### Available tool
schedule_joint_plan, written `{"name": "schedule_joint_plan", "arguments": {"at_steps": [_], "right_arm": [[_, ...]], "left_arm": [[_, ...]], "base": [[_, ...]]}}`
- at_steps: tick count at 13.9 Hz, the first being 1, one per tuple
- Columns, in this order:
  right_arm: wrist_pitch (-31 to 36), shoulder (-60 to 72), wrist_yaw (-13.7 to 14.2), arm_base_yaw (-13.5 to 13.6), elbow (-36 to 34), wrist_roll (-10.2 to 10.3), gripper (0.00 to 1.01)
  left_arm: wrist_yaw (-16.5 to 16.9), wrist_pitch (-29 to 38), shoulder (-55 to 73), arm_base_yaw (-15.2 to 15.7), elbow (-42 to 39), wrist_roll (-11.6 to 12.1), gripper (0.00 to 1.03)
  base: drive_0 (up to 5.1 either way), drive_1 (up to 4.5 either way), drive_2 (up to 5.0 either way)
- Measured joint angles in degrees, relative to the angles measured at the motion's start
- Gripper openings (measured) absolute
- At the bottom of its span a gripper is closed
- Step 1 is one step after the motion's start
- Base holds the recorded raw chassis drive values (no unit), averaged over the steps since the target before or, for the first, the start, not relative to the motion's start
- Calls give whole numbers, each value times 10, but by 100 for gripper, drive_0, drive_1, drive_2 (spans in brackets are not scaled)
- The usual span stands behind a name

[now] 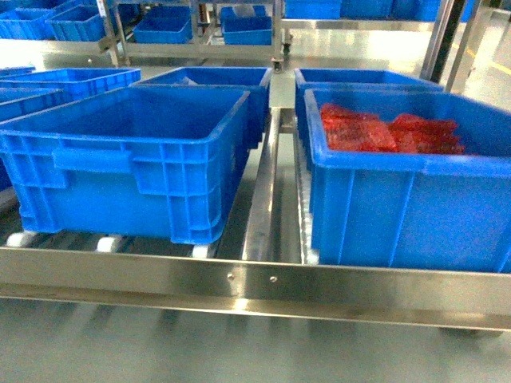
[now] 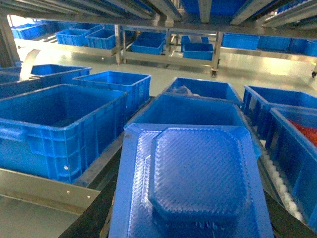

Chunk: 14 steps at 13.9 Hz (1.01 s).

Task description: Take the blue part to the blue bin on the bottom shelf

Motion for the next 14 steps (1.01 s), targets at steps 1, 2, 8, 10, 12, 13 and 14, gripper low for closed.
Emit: {"name": "schedule_joint_plan", "arguments": {"at_steps": [1, 2, 8, 10, 12, 13, 14], "right_arm": [[0, 0, 0, 0, 0, 0, 98], [-1, 0, -1, 0, 0, -1, 98], [1, 0, 0, 0, 0, 0, 98], [0, 0, 0, 0, 0, 0, 98], [0, 0, 0, 0, 0, 0, 98], [2, 0, 0, 0, 0, 0, 98], [0, 0, 0, 0, 0, 0, 98]], "left_arm": [[0, 0, 0, 0, 0, 0, 43], [0, -1, 0, 0, 0, 0, 43], [0, 0, -1, 0, 0, 0, 43], [0, 0, -1, 0, 0, 0, 43], [0, 0, -1, 0, 0, 0, 43], [0, 0, -1, 0, 0, 0, 43], [0, -1, -1, 0, 0, 0, 43]], "base": [[0, 0, 0], [0, 0, 0], [-3, 198, -203], [-7, 395, -408], [-12, 389, -414], [-8, 393, -410], [-4, 398, -405]]}}
